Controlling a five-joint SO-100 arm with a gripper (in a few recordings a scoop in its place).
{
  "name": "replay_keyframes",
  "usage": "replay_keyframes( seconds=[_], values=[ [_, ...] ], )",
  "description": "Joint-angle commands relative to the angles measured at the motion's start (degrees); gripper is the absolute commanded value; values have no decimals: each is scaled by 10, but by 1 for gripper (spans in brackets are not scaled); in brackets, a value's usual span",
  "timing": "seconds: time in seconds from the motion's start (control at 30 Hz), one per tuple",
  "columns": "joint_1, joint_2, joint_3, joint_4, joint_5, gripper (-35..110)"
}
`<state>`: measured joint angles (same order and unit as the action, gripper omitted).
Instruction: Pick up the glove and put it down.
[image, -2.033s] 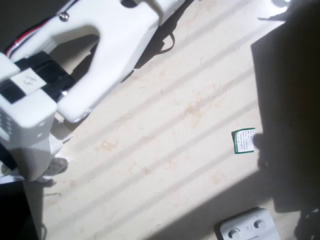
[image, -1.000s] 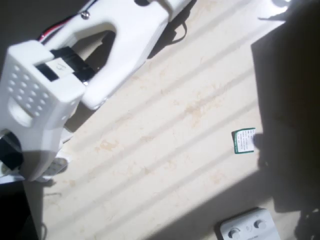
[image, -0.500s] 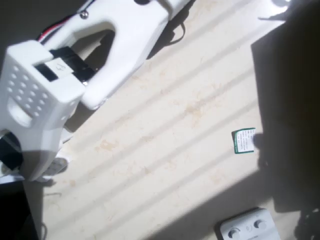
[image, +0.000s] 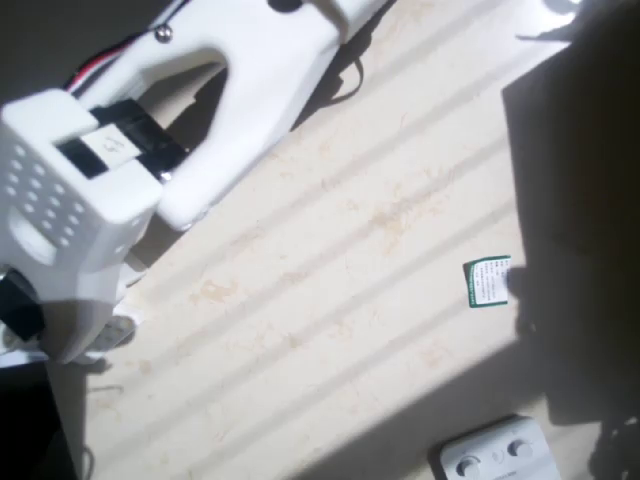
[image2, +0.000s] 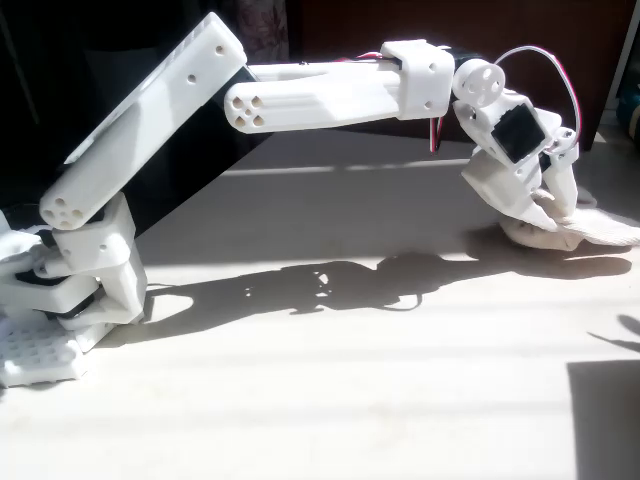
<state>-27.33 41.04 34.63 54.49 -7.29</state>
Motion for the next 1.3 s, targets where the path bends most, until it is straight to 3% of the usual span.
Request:
replay_keyframes(
  seconds=[0.0, 0.73, 1.0, 1.27],
  values=[
    [33, 93, -16, 31, 0, 0],
    [337, 227, -16, 254, -6, 0],
    [460, 217, -8, 265, -82, 0],
    [512, 140, 19, 263, -89, 0]
  ],
)
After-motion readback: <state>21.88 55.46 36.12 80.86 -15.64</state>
